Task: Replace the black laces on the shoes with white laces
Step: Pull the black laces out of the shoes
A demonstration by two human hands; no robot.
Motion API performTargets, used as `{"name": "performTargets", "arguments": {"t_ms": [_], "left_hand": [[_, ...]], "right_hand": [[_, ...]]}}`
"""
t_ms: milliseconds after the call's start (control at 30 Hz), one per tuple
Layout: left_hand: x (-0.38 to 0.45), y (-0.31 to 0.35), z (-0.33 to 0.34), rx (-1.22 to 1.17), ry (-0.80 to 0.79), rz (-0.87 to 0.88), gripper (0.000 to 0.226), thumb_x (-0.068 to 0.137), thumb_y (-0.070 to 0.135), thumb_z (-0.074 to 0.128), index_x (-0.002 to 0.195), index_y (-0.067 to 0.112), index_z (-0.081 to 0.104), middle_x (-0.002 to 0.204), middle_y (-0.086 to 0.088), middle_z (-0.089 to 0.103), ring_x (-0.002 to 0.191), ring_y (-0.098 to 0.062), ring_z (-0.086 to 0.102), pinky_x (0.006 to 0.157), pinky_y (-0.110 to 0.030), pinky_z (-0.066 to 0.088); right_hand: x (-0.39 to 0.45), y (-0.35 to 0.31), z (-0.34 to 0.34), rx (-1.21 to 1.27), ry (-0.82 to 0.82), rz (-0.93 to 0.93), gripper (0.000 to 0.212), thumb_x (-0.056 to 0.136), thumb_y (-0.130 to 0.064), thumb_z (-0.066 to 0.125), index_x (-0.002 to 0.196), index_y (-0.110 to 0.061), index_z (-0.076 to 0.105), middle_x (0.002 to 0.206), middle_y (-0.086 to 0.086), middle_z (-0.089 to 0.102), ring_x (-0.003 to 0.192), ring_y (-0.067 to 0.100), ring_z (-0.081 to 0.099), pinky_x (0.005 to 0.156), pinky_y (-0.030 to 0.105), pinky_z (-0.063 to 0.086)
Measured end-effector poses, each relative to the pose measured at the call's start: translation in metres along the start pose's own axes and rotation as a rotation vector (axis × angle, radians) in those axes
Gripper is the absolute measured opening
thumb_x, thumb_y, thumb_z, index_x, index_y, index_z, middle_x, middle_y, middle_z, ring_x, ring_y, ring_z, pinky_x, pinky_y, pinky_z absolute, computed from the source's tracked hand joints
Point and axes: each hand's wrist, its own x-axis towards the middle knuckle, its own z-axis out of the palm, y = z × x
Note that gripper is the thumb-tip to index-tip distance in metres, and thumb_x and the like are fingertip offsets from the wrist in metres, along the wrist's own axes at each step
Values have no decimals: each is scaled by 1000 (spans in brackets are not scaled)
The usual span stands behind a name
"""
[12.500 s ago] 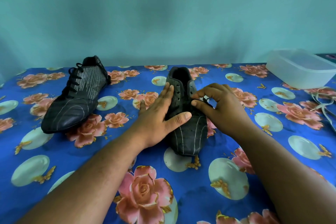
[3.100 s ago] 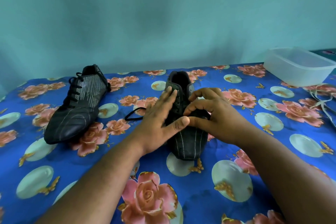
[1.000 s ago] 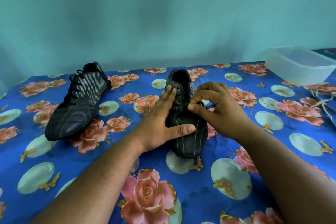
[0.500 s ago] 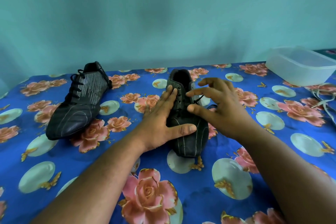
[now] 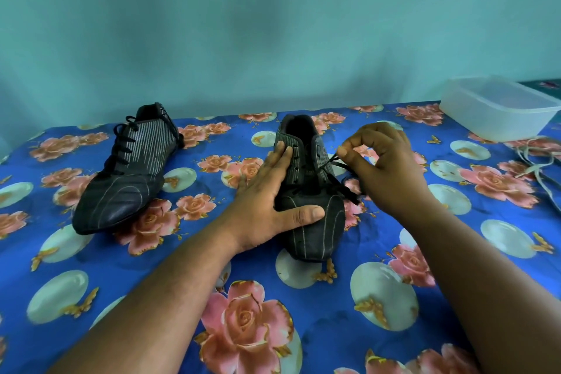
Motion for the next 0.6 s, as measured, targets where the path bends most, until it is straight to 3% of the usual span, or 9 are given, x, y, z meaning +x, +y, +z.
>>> {"name": "performTargets", "arguments": {"t_ms": [133, 267, 367, 600], "left_hand": [[-1, 0, 0, -4, -1, 0, 119, 65, 90, 50, 160, 42, -5, 165, 26, -18, 153, 1, -16, 125, -55, -11], [-1, 2, -1, -12, 0, -3, 121, 64, 90, 51, 161, 41, -3, 166, 26, -16, 152, 4, -14, 125, -55, -9], [-1, 3, -2, -15, -2, 0, 121, 64, 90, 51, 161, 40, -2, 166, 27, -16, 151, 6, -14, 125, -54, -9], [-3, 3, -3, 3, -9, -6, 122, 64, 91, 49, 161, 40, -3, 165, 28, -17, 151, 6, -15, 125, -54, -10]], "right_hand": [[0, 2, 2, -57, 16, 39, 9, 93, -37, 71, 87, -37, 64, 109, -11, 58, 116, 16, 43, 96, 35, 34], [0, 0, 1, -70, 75, 37, 7, 96, -35, 69, 90, -32, 67, 109, -10, 56, 114, 14, 42, 91, 29, 30], [3, 4, -5, -56, 122, 94, 7, 96, -34, 68, 90, -31, 65, 113, -3, 58, 119, 23, 46, 88, 25, 28], [2, 5, -2, -110, 41, 152, 9, 95, -39, 68, 98, -30, 70, 115, -9, 52, 125, 23, 41, 94, 31, 29]]}}
